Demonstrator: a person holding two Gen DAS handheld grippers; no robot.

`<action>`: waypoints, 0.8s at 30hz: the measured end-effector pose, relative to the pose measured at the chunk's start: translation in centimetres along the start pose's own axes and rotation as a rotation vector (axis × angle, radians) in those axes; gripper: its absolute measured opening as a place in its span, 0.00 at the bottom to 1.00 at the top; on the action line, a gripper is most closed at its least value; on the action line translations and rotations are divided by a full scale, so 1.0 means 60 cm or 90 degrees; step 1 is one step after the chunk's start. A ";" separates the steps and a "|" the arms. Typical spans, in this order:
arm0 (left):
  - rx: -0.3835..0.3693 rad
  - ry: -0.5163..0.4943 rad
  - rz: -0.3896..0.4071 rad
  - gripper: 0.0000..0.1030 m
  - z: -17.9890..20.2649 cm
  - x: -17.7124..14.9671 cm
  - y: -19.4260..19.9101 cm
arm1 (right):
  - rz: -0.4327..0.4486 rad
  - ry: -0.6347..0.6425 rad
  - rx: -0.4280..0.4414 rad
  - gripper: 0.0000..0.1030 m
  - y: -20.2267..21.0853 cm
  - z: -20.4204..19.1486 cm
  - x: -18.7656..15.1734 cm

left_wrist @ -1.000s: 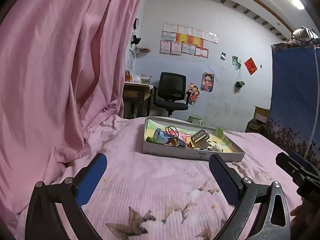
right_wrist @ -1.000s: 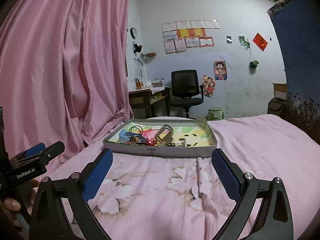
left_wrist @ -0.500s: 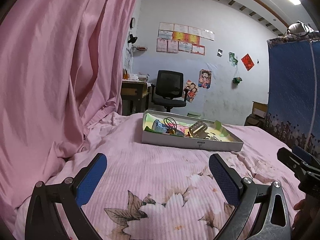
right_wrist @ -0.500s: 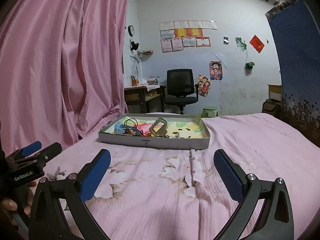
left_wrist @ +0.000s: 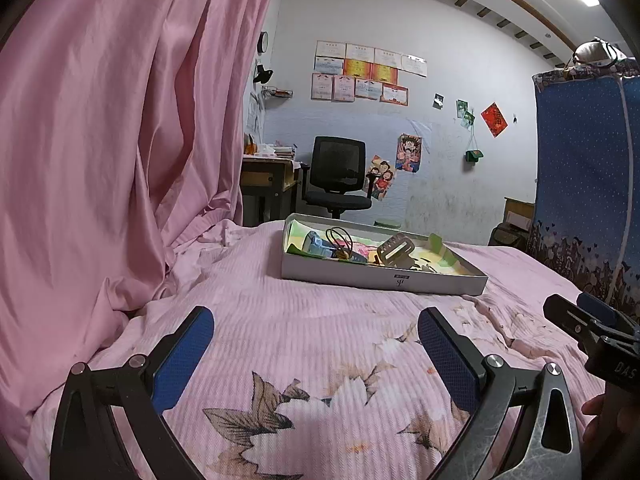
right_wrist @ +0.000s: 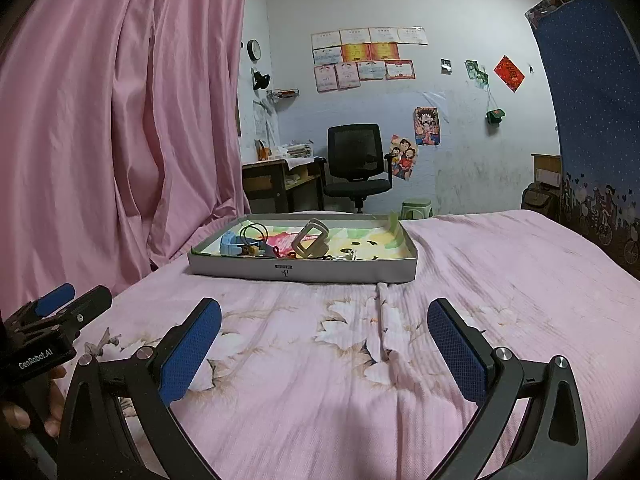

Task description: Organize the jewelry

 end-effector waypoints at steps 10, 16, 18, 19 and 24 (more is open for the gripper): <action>0.000 0.000 0.000 1.00 -0.001 -0.001 0.001 | -0.001 0.000 0.000 0.99 -0.001 0.000 -0.003; 0.001 0.000 -0.001 1.00 0.000 -0.001 0.000 | -0.001 0.000 0.000 0.99 -0.001 0.000 -0.001; 0.000 0.000 -0.001 1.00 0.000 -0.001 0.000 | -0.002 0.000 0.000 0.99 -0.001 0.000 -0.002; 0.001 0.000 -0.001 1.00 0.000 -0.001 0.000 | -0.002 0.000 -0.001 0.99 -0.001 0.000 -0.002; 0.000 0.000 0.000 1.00 0.000 0.001 0.000 | -0.001 0.000 0.001 0.99 -0.001 0.000 -0.002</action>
Point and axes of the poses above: each gripper's, at about its wrist camera, not at the fingertips, and y roughly against the way its jaws point, z to its right, x to its top, the point moved 5 cm from there along -y, roughly the way its jaws point, and after that the axes turned 10 degrees about y, right-handed, at the moved point
